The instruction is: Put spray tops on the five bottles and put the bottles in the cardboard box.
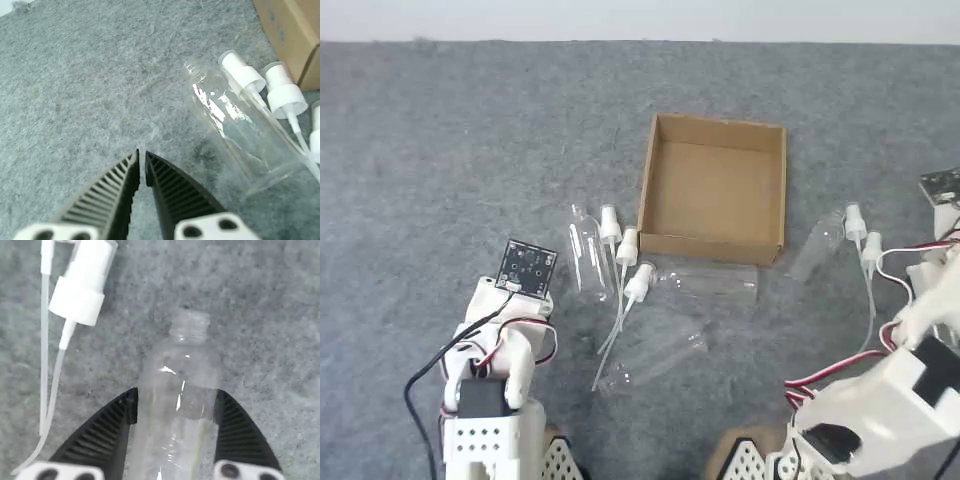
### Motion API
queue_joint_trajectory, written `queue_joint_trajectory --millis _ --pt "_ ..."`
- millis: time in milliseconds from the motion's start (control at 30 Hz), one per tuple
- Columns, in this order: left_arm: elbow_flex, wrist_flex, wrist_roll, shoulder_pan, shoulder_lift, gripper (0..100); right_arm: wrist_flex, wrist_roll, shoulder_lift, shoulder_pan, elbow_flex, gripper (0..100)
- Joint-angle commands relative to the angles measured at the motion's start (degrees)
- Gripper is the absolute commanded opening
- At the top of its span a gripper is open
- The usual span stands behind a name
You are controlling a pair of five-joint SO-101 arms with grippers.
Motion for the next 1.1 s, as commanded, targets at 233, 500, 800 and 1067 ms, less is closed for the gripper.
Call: queue_joint_trajectory --millis 233,500,800,1067 --pt "-0.6 0.2 0.6 0.3 -0.5 1 2.8 0.4 -6.7 0.0 -3.7 20.1" --pt "-0.6 1.7 0.6 0.2 -0.9 1 9.5 0.3 -12.4 -3.3 -3.7 20.0" --pt "-0.6 1.7 0.6 0.2 -0.9 1 12.4 -11.5 -17.5 -11.7 -5.5 19.9" --pt "-0.6 1.7 0.6 0.1 -0.9 1 12.8 -27.3 -11.1 -20.9 -11.8 19.8"
